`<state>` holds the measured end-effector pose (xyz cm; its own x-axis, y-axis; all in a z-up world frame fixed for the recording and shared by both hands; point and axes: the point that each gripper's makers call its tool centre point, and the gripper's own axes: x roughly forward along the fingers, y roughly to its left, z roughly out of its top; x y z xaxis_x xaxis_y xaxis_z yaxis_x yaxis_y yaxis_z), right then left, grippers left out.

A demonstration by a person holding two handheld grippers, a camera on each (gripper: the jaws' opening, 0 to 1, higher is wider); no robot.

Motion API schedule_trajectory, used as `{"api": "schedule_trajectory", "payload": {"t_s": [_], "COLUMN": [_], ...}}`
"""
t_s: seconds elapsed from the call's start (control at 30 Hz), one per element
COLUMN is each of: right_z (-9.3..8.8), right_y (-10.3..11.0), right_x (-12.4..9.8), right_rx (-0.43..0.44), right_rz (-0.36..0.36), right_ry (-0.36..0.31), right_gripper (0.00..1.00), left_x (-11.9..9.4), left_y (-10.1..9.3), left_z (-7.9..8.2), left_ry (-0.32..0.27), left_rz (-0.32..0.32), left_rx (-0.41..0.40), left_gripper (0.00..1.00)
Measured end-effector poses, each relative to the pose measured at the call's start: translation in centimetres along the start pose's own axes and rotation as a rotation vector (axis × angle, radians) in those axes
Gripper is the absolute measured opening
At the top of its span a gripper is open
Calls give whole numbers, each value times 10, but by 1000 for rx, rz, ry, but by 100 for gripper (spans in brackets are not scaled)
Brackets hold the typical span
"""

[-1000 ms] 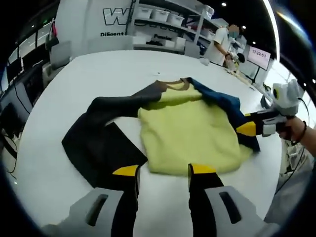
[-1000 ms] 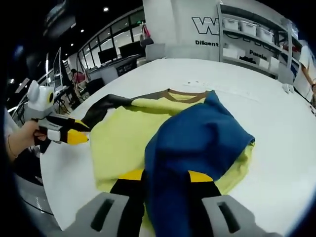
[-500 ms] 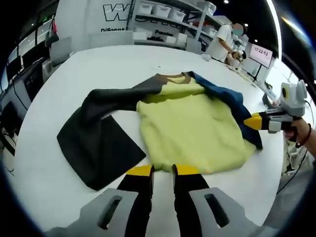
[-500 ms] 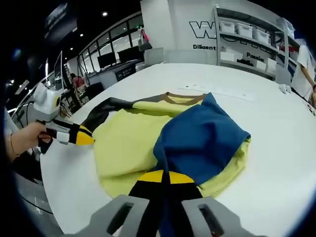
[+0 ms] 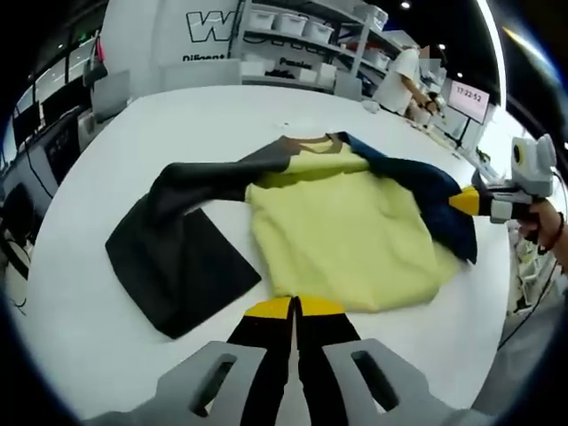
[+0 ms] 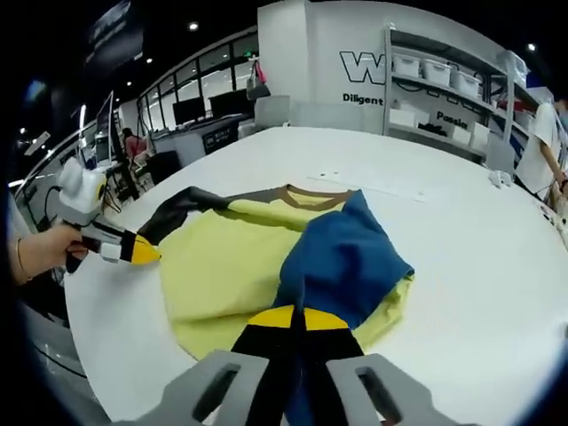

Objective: Fold the garment on the visible template until the final outline fits inside the template.

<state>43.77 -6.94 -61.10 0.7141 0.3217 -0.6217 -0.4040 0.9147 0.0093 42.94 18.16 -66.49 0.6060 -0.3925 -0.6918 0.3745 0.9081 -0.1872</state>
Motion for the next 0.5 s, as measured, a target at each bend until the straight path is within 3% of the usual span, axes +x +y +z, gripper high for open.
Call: {"api": "schedule_trajectory", "payload": {"t_s": [0.1,0.2,0.3,0.5], "right_z": [8,20,29,32], "right_y": [-20,-60,-96,-143], "right_x": [-6,-13,-17,-17], "right_rx": [-18,-19,4,-25], "right_rz": [-41,-123,-159,-229], "right_ry": [-8,-6,7,69], "right_gripper": [0,0,0,0], "left_x": [-2,-4,-5,-4], "left_y": [0,2,4,6], "left_z": [2,5,6,7], "left_ry": [-8,-19,-23,-20], "left_rz": [4,17,19,13], "left_rx": [7,7,-9,-11], "left_gripper": [0,0,0,0]}}
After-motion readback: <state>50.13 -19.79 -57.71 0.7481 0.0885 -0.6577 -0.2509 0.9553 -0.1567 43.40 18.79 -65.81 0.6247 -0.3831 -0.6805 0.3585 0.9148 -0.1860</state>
